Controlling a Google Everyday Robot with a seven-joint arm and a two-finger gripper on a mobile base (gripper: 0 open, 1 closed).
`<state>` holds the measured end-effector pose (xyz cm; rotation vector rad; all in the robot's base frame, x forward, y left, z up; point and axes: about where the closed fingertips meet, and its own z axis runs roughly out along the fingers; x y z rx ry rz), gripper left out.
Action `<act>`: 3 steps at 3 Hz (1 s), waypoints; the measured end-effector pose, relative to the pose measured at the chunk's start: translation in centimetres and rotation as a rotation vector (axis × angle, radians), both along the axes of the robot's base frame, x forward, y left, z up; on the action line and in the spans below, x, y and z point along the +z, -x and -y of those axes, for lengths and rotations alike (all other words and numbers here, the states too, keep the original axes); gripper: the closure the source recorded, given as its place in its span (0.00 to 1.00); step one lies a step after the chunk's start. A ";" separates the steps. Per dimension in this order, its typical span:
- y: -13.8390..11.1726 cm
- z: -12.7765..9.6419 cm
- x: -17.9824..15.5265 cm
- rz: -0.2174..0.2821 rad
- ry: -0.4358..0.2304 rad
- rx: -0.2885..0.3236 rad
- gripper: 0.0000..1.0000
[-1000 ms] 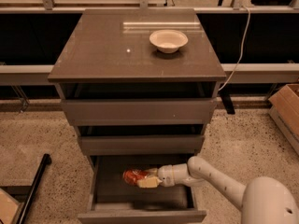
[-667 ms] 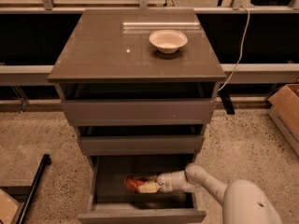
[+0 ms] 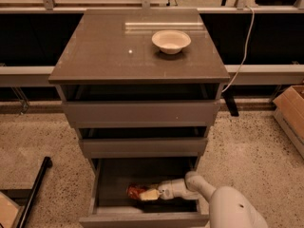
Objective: Place coke can into bottom drawer
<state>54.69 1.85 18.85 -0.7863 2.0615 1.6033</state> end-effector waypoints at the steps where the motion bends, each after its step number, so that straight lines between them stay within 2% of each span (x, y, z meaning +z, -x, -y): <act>1: 0.2 -0.3 0.0 -0.002 -0.003 0.004 0.50; 3: 0.4 -0.8 -0.1 -0.006 -0.006 0.011 0.04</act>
Offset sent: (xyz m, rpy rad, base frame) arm -0.0016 0.0022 0.0003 0.0023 0.0017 0.0038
